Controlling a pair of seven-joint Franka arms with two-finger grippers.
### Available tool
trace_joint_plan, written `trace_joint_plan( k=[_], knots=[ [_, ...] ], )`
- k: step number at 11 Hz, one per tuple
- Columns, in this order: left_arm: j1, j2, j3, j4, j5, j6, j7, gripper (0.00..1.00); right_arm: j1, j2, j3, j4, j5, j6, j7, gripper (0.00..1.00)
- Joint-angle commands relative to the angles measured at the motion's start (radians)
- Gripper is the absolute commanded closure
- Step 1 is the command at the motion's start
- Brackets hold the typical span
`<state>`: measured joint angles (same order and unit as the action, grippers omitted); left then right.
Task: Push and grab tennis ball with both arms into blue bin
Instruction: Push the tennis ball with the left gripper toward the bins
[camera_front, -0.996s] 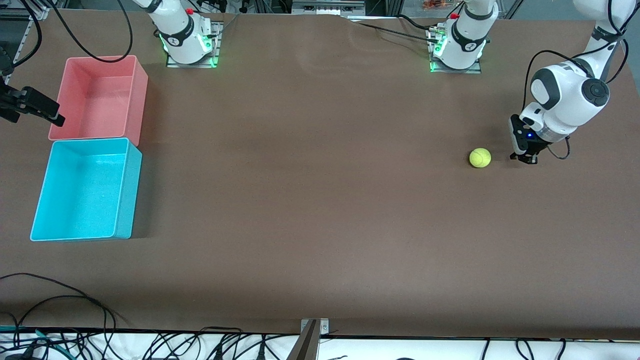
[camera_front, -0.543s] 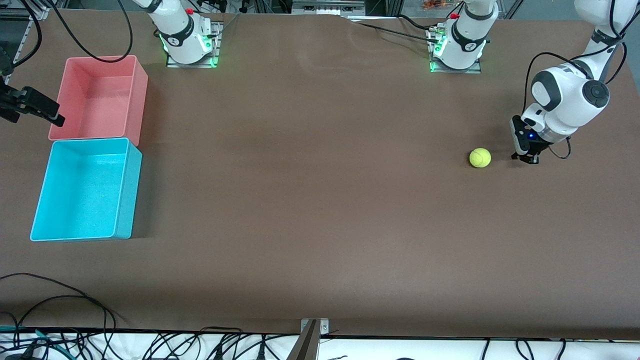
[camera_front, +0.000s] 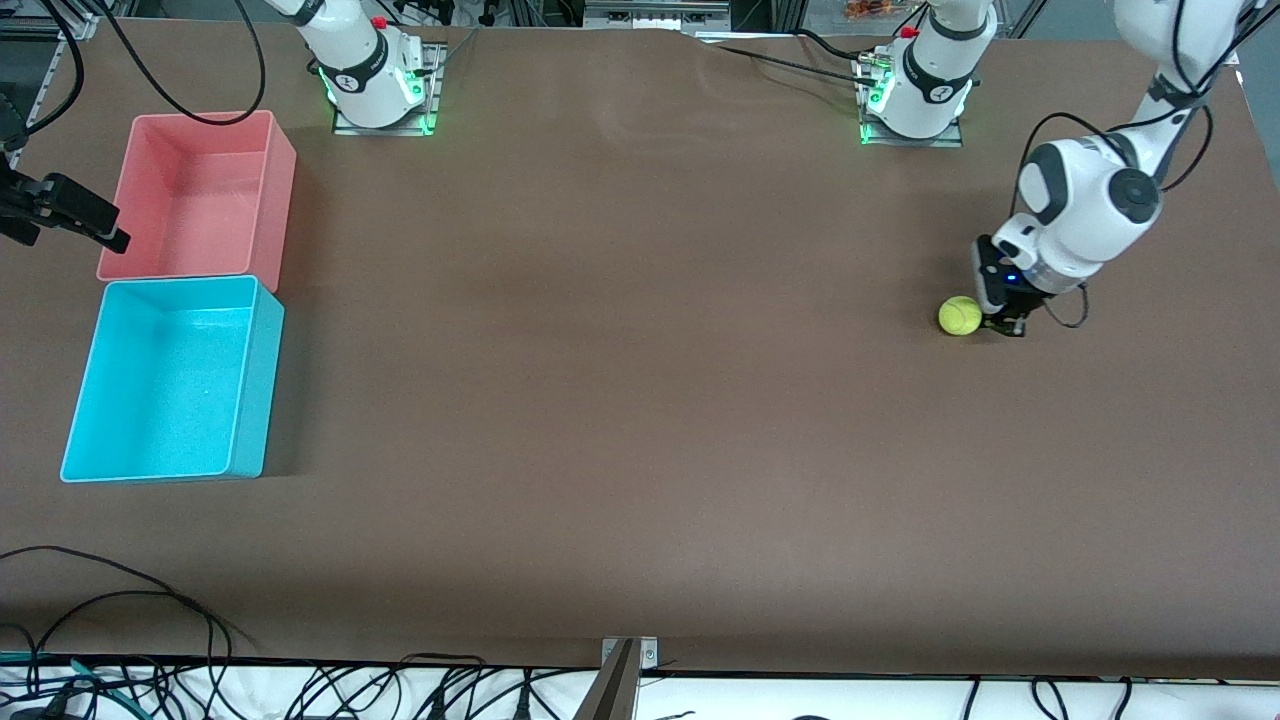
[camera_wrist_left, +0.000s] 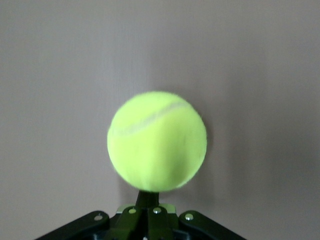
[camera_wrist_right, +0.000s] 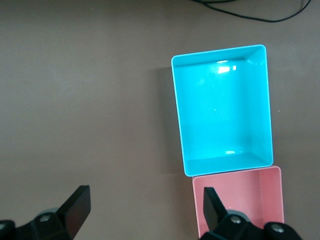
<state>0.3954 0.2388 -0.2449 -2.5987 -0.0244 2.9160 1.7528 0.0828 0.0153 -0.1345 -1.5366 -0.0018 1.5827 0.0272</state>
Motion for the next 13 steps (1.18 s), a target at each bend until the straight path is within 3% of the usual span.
trace_joint_plan(
  k=[1,3,5,11,13],
  knots=[
    [-0.074,0.011,-0.149,-0.041,-0.026,0.092,-0.241,1.0,0.002,0.003,-0.004,0.016,0.019,-0.01,0.008,0.0],
    [-0.182,-0.012,-0.18,-0.034,-0.026,0.082,-0.422,1.0,0.002,0.003,-0.004,0.016,0.019,-0.007,0.008,0.0],
    [-0.19,-0.019,-0.18,-0.017,-0.025,0.034,-0.46,1.0,0.002,0.003,-0.004,0.015,0.019,-0.009,0.008,0.0],
    [0.015,-0.035,-0.182,-0.04,-0.016,0.028,-0.253,1.0,0.078,0.041,-0.001,0.009,0.017,-0.02,0.008,0.0],
    [0.088,-0.068,-0.18,-0.035,-0.017,-0.067,-0.234,1.0,0.11,0.061,0.001,0.003,0.017,-0.026,0.008,0.0]
  ],
)
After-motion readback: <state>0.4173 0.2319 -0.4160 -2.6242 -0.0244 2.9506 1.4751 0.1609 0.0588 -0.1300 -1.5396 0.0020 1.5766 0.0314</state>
